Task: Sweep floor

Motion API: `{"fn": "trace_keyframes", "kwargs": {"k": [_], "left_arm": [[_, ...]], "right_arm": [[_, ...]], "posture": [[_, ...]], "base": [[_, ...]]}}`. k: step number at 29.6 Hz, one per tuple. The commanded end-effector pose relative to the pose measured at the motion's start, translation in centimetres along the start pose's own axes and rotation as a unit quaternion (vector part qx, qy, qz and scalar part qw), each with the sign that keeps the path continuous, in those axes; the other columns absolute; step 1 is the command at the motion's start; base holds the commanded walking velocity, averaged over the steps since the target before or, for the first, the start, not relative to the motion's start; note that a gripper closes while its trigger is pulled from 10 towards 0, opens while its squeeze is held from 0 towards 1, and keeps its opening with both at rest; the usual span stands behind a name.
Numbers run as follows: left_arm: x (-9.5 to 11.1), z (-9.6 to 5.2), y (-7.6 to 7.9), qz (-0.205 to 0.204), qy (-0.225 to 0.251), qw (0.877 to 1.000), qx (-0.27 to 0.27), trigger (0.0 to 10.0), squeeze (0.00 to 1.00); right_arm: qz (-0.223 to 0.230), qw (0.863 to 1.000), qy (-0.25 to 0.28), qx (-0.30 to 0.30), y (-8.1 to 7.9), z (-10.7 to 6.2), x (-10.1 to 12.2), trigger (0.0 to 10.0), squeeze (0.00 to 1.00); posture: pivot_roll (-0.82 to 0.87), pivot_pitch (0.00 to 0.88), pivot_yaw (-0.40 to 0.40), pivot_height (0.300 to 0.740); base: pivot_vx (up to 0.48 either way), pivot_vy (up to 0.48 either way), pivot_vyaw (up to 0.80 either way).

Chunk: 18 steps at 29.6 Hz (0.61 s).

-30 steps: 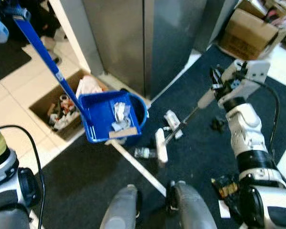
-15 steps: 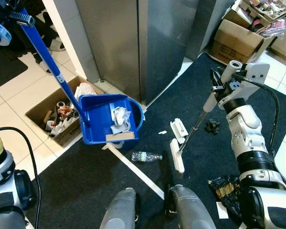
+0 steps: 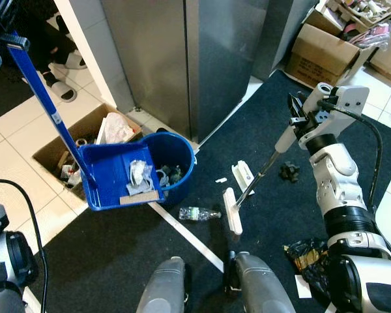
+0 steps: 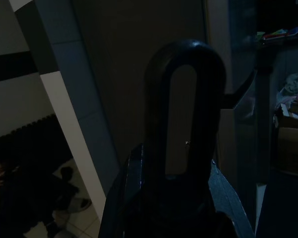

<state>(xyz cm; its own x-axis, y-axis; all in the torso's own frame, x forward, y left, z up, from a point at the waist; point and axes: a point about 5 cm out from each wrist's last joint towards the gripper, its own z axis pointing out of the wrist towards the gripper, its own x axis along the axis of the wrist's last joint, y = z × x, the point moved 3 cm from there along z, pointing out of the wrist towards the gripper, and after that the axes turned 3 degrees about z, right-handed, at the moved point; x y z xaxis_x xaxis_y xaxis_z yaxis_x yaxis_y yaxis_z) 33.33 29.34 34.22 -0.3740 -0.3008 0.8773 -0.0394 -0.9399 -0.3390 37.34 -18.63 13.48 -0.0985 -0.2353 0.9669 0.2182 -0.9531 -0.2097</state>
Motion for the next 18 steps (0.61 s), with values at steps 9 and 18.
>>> {"fn": "trace_keyframes", "kwargs": {"k": [9, 18], "left_arm": [[3.6, 1.2, -2.5, 0.08, 0.068, 0.994, 0.023, 10.0, 0.0], [1.9, 4.7, -1.3, 0.101, 0.053, 0.993, -0.01, 10.0, 0.0]], "right_arm": [[-0.008, 1.0, 0.023, -0.01, 0.9, -0.4, 1.2, 10.0, 0.0], [-0.007, 1.0, 0.027, -0.006, 0.6, -0.3, 1.4, 10.0, 0.0]], "posture": [[0.04, 0.068, 0.013, 0.74], [0.03, 0.071, 0.017, 0.74]], "base": [[0.0, 0.0, 0.0], [0.0, 0.0, 0.0]]}}
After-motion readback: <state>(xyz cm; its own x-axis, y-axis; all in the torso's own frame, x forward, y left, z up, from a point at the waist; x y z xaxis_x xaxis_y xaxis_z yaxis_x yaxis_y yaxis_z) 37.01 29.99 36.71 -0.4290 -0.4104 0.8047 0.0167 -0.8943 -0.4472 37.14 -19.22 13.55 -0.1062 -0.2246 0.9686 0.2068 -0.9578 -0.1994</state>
